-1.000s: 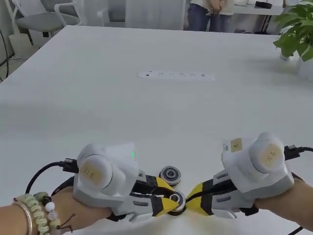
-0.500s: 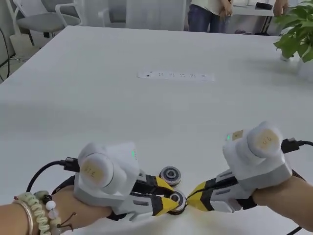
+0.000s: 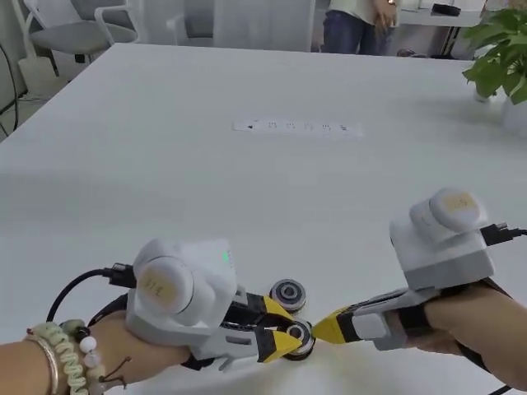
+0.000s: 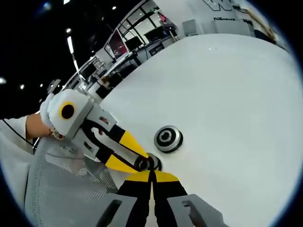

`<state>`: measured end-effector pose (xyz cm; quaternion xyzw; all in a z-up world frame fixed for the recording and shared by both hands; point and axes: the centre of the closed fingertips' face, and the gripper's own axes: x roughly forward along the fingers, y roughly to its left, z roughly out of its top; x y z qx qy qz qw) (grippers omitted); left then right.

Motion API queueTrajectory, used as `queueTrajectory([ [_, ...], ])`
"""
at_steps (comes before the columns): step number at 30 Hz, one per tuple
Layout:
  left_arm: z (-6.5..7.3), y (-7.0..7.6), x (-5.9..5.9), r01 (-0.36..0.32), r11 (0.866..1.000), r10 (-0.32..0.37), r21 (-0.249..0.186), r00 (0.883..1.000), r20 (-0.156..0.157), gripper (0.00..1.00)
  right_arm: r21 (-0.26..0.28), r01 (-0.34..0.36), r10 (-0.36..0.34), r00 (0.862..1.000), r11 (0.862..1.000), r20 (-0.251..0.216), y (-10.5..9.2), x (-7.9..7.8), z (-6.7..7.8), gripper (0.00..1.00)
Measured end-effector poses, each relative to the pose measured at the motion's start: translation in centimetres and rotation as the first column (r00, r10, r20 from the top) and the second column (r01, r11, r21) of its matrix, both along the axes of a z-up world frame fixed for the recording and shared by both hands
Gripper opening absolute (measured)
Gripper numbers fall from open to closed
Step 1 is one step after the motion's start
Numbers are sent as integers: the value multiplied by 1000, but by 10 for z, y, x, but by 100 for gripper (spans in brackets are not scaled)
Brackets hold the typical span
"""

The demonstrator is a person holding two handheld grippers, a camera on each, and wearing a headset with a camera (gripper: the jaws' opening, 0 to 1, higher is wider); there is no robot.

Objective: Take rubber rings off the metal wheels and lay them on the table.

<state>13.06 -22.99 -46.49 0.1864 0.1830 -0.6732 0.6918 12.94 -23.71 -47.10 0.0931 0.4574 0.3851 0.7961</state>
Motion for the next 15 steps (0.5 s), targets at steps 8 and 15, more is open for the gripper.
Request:
queueTrajectory([
  [8, 0, 0, -1, 4, 1000, -4, 2, 1000, 0, 7, 6, -27, 27, 999, 1000, 19, 3, -3, 4, 0],
  [15, 0, 0, -1, 5, 1000, -5, 3, 1000, 1, 7, 18, -40, 40, 999, 999, 29, 4, -4, 8, 0],
])
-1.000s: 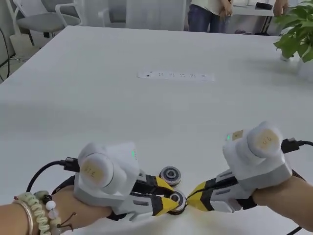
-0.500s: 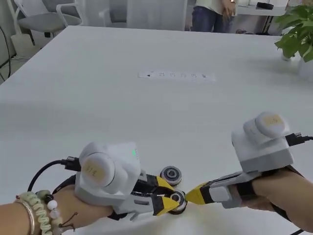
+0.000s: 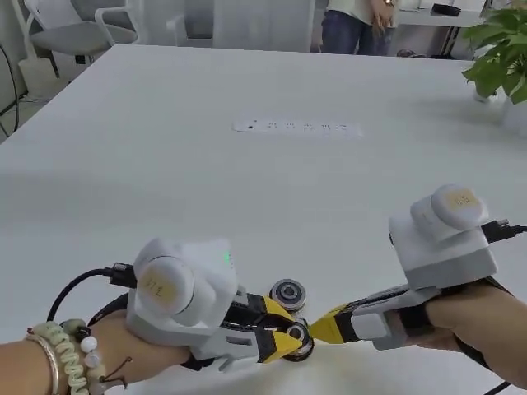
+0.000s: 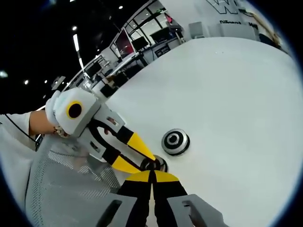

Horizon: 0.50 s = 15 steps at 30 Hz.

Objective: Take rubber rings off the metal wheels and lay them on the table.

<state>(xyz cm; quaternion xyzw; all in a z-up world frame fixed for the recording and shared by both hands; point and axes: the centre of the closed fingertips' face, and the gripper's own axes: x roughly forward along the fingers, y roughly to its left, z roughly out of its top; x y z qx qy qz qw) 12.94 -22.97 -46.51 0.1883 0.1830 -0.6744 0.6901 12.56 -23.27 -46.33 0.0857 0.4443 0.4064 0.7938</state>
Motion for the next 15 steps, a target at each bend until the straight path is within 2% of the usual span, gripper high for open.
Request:
queueTrajectory([
  [5, 0, 0, 0, 0, 1000, 0, 1, 1000, 0, 7, 46, -15, 15, 1000, 999, 6, 8, -1, 8, 0],
  [6, 0, 0, 0, 0, 1000, 0, 1, 1000, 0, 7, 74, -21, 21, 1000, 997, 6, 11, -2, 11, 0],
  [7, 0, 0, 0, 0, 1000, 0, 2, 1000, 1, 7, 130, 0, -2, 1000, 991, 18, 16, 2, 20, 0],
  [8, 0, 0, 0, 0, 1000, 0, 2, 1000, 1, 7, 129, 0, 0, 1000, 992, 2, 14, 1, 20, 0],
  [9, 0, 0, 0, 0, 1000, 0, 2, 1000, -1, 7, 132, 2, -3, 1000, 991, 6, 14, 2, 21, 0],
  [13, 0, 0, 0, 0, 1000, 0, 5, 1000, 1, 7, 97, 32, -32, 999, 995, -5, 6, 5, 13, 0],
  [15, 0, 0, 0, -3, 1000, 3, 2, 1000, 0, 7, 55, 68, -67, 998, 996, -20, -4, 7, 4, 0],
])
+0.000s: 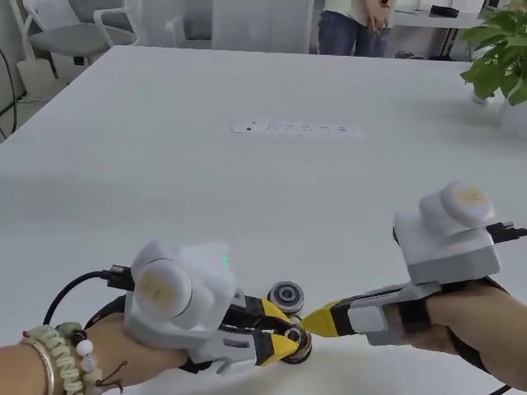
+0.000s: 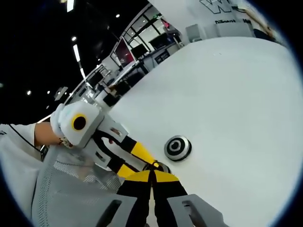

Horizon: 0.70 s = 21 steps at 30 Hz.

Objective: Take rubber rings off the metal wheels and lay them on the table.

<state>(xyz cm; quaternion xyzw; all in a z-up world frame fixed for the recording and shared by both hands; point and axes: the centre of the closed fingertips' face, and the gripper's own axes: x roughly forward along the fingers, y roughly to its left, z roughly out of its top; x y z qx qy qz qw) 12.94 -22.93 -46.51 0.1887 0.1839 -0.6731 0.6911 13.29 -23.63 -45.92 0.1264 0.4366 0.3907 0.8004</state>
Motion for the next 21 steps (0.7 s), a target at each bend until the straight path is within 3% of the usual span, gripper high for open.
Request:
queueTrajectory([
  [8, 1, 0, -1, 19, 1000, -19, 8, 1000, -15, 9, -39, -16, 16, 1000, 999, -26, -4, -4, -11, 0],
  [11, 3, 1, -2, 42, 999, -42, 25, 999, -1, 10, -37, -20, 19, 1000, 999, -22, -4, -4, -10, 0],
  [13, 8, 2, -2, 54, 998, -54, 22, 999, 5, 14, -40, -18, 17, 1000, 999, -16, -5, -3, -9, 0],
  [17, 22, 3, -3, 68, 998, -68, 6, 998, -14, 20, -33, -4, 4, 1000, 999, -10, -7, 0, -7, 0],
  [21, 33, 7, -9, 117, 993, -117, 25, 993, -4, 28, -25, 10, -10, 1000, 1000, 2, -9, 2, -3, 0],
])
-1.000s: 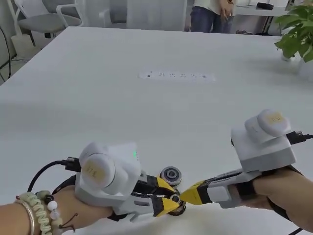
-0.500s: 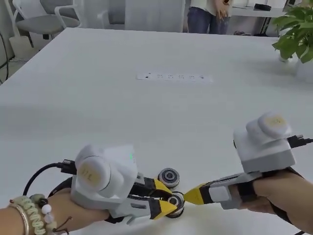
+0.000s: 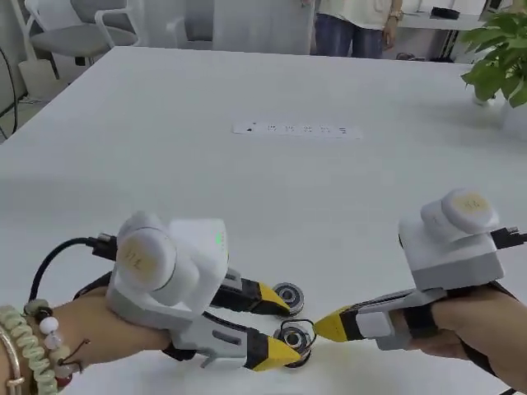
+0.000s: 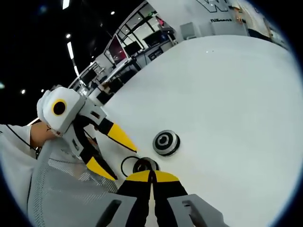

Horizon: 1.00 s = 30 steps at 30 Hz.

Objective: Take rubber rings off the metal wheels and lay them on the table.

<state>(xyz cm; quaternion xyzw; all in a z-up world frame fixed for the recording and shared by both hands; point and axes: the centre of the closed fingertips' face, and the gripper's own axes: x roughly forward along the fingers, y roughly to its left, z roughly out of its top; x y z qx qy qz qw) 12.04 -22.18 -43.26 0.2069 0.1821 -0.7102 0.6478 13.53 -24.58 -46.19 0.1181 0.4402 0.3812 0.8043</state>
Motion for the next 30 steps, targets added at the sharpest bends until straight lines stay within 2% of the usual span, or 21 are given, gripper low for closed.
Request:
queueTrajectory([
  [5, 25, 6, -6, 23, 1000, -23, -12, 1000, -19, 48, 8, 12, -12, 1000, 1000, 14, -2, 3, 4, 0],
  [6, 31, 8, -5, 33, 999, -33, -11, 999, 15, 52, 9, 14, -14, 1000, 1000, 17, -2, 3, 5, 0],
  [8, 41, 12, 0, 26, 1000, -25, -17, 999, 46, 53, 14, 19, -20, 1000, 1000, 22, -3, 4, 7, 0],
  [11, 58, 17, 5, -15, 998, 16, -54, 1000, 15, 53, 18, 27, -27, 999, 999, 31, -6, 6, 10, 0],
  [13, 66, 23, 7, -26, 997, 28, -67, 999, 23, 54, 24, 33, -34, 999, 999, 37, -8, 7, 13, 0],
  [20, 80, 49, 14, -105, 992, 109, -71, 992, 59, 65, 48, 58, -61, 997, 997, 55, -7, 9, 22, 0],
  [25, 89, 65, 13, -167, 980, 171, -107, 985, 32, 74, 64, 66, -70, 996, 996, 63, -7, 10, 27, 0],
  [30, 87, 78, 13, -219, 968, 222, -120, 975, 16, 78, 76, 75, -81, 994, 994, 72, -6, 11, 31, 0],
])
